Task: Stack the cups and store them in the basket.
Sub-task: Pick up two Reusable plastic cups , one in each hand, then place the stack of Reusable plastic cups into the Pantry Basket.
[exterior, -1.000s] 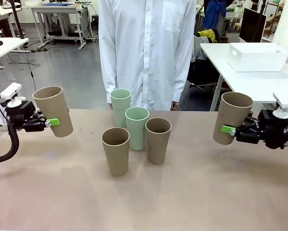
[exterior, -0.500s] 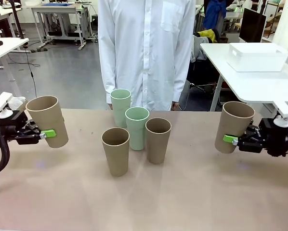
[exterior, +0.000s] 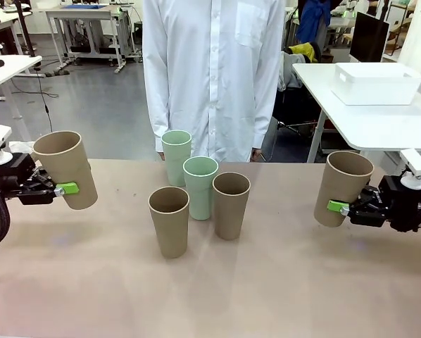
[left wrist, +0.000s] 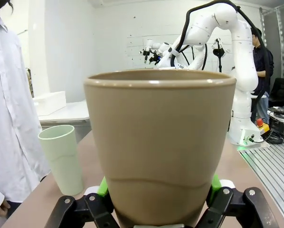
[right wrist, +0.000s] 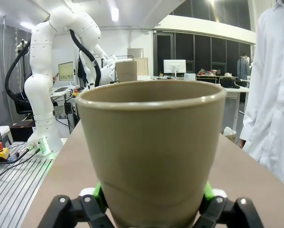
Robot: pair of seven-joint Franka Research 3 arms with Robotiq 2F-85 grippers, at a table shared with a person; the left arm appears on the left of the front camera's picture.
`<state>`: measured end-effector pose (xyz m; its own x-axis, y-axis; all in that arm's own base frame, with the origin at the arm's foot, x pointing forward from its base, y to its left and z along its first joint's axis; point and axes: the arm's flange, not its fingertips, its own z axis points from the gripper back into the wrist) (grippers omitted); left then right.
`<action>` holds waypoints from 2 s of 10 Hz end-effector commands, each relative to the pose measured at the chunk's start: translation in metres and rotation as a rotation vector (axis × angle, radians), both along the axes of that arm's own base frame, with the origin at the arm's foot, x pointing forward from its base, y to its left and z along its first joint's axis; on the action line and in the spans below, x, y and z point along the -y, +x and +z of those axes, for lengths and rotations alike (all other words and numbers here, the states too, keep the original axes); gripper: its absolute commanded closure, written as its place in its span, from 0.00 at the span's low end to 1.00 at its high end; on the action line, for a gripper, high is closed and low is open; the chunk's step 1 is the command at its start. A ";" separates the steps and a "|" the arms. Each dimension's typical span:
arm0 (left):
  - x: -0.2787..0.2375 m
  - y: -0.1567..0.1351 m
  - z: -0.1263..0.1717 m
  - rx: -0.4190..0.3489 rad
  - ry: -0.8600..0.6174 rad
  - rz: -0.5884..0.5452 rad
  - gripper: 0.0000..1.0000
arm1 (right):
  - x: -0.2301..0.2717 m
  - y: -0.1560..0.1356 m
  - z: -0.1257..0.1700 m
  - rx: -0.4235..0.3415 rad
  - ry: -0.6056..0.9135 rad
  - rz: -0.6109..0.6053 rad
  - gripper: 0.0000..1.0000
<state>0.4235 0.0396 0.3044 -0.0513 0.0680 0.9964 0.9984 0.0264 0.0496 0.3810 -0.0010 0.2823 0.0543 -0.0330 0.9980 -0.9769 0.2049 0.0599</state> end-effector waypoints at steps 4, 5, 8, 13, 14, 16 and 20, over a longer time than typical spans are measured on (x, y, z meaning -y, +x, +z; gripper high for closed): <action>0.001 0.002 0.001 0.004 -0.002 -0.004 0.16 | -0.001 0.002 0.003 -0.002 -0.006 -0.007 0.16; 0.001 0.002 0.001 0.004 -0.002 -0.004 0.16 | -0.001 0.002 0.003 -0.002 -0.006 -0.007 0.16; 0.001 0.002 0.001 0.004 -0.002 -0.004 0.16 | -0.001 0.002 0.003 -0.002 -0.006 -0.007 0.16; 0.001 0.002 0.001 0.004 -0.002 -0.004 0.16 | -0.001 0.002 0.003 -0.002 -0.006 -0.007 0.16; 0.001 0.002 0.001 0.004 -0.002 -0.004 0.16 | -0.001 0.002 0.003 -0.002 -0.006 -0.007 0.16; 0.001 0.002 0.001 0.004 -0.002 -0.004 0.16 | -0.001 0.002 0.003 -0.002 -0.006 -0.007 0.16; 0.001 0.002 0.001 0.004 -0.002 -0.004 0.16 | -0.001 0.002 0.003 -0.002 -0.006 -0.007 0.16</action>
<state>0.4242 0.0399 0.3017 -0.0458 0.0686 0.9966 0.9987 0.0262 0.0441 0.3810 -0.0010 0.2822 0.0544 -0.0326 0.9980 -0.9769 0.2052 0.0600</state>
